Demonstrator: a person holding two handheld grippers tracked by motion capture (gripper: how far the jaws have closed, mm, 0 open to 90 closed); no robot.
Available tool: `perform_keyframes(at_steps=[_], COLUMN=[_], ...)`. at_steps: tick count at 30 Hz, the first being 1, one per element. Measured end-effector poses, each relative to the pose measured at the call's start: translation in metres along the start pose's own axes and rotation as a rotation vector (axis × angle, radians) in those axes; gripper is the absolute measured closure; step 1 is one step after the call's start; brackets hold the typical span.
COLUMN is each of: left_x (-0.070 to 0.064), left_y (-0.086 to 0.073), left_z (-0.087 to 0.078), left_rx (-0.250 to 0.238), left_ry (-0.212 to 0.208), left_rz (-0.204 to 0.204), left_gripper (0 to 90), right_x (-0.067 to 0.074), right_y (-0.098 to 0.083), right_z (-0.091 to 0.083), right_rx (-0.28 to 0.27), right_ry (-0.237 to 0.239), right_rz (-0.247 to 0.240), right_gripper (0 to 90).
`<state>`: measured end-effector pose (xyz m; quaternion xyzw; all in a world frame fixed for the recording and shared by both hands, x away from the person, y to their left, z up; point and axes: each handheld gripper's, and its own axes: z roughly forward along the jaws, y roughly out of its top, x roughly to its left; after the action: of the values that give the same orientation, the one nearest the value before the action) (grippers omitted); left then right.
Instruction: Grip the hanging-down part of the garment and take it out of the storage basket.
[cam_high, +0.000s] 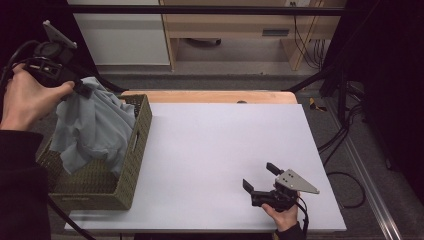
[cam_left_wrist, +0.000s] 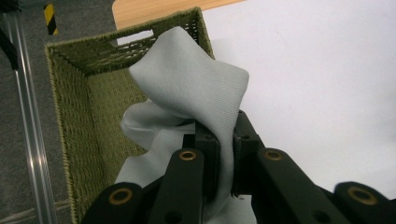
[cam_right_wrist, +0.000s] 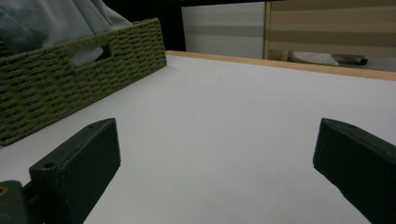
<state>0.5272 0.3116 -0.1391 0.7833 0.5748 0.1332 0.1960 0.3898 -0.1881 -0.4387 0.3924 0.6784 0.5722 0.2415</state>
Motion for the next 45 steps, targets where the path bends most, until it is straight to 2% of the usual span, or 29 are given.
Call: perform_keyframes(at_steps=[4, 5, 6, 7, 8, 9, 10, 11, 12, 13, 14, 17, 18, 20, 21, 22, 24, 25, 29, 37, 38, 45], left_x=[0.000, 0.000, 0.000, 0.000, 0.000, 0.000, 0.000, 0.000, 0.000, 0.001, 0.001, 0.003, 0.004, 0.004, 0.004, 0.004, 0.004, 0.004, 0.003, 0.001, 0.001, 0.001], left_y=[0.002, 0.002, 0.003, 0.003, 0.003, 0.003, 0.003, 0.003, 0.003, 0.003, 0.003, 0.002, 0.002, 0.002, 0.002, 0.002, 0.003, 0.003, 0.004, 0.006, 0.007, 0.008], left_z=[-0.004, -0.005, -0.005, -0.005, -0.005, -0.005, -0.005, -0.005, -0.005, -0.005, -0.005, -0.005, -0.004, -0.004, -0.003, -0.002, -0.002, -0.002, -0.001, -0.001, -0.001, 0.000], left_rx=[0.000, 0.000, 0.002, 0.002, 0.005, 0.005, 0.009, 0.009, 0.010, 0.011, 0.015, 0.018, 0.021, 0.022, 0.025, 0.027, 0.030, 0.031, 0.028, 0.034, 0.035, 0.037], left_ry=[0.004, 0.004, 0.007, 0.007, 0.004, 0.004, 0.004, 0.004, 0.003, 0.004, 0.004, 0.005, 0.006, 0.008, 0.009, 0.012, 0.014, 0.015, 0.011, 0.014, 0.012, 0.010], left_rz=[0.001, -0.001, -0.004, -0.004, -0.003, -0.003, -0.006, -0.006, -0.006, -0.007, -0.006, -0.010, -0.012, -0.013, -0.012, -0.011, -0.010, -0.009, -0.010, -0.002, 0.001, 0.001], left_gripper=[83.8, 83.8, 83.8, 83.8, 83.9, 83.8, 83.8, 83.8, 83.8, 83.8, 83.8, 83.8, 83.8, 83.9, 83.9, 83.8, 83.8, 83.8, 83.8, 83.8, 83.9, 83.8], right_x=[0.013, 0.013, 0.019, 0.019, 0.027, 0.027, 0.035, 0.035, 0.044, 0.044, 0.054, 0.065, 0.074, 0.081, 0.081, 0.090, 0.092, 0.101, 0.111, 0.128, 0.134, 0.153], right_y=[0.011, 0.011, 0.017, 0.017, 0.025, 0.025, 0.032, 0.032, 0.039, 0.039, 0.045, 0.051, 0.056, 0.060, 0.060, 0.064, 0.065, 0.069, 0.074, 0.081, 0.082, 0.085], right_z=[0.017, 0.017, 0.025, 0.025, 0.034, 0.034, 0.042, 0.042, 0.052, 0.052, 0.063, 0.075, 0.087, 0.099, 0.099, 0.110, 0.114, 0.126, 0.143, 0.168, 0.176, 0.198], right_rx=[-0.001, -0.001, -0.001, -0.001, -0.007, -0.007, -0.013, -0.013, -0.018, -0.018, -0.020, -0.019, -0.011, -0.012, -0.012, -0.010, -0.006, -0.002, -0.007, -0.004, -0.007, 0.004], right_ry=[0.066, 0.066, 0.094, 0.094, 0.126, 0.126, 0.156, 0.156, 0.183, 0.183, 0.212, 0.234, 0.266, 0.328, 0.328, 0.345, 0.347, 0.353, 0.376, 0.411, 0.419, 0.442], right_rz=[-0.017, -0.017, -0.030, -0.030, -0.034, -0.034, -0.028, -0.028, -0.035, -0.035, -0.042, -0.051, -0.051, -0.022, -0.022, -0.019, -0.032, -0.037, -0.037, -0.048, -0.057, -0.046], right_gripper=[0.9, 0.9, 0.9, 0.9, 1.1, 1.1, 1.2, 1.2, 1.4, 1.4, 1.6, 1.8, 2.5, 3.1, 3.1, 3.2, 3.2, 3.3, 4.3, 4.6, 4.8, 5.7])
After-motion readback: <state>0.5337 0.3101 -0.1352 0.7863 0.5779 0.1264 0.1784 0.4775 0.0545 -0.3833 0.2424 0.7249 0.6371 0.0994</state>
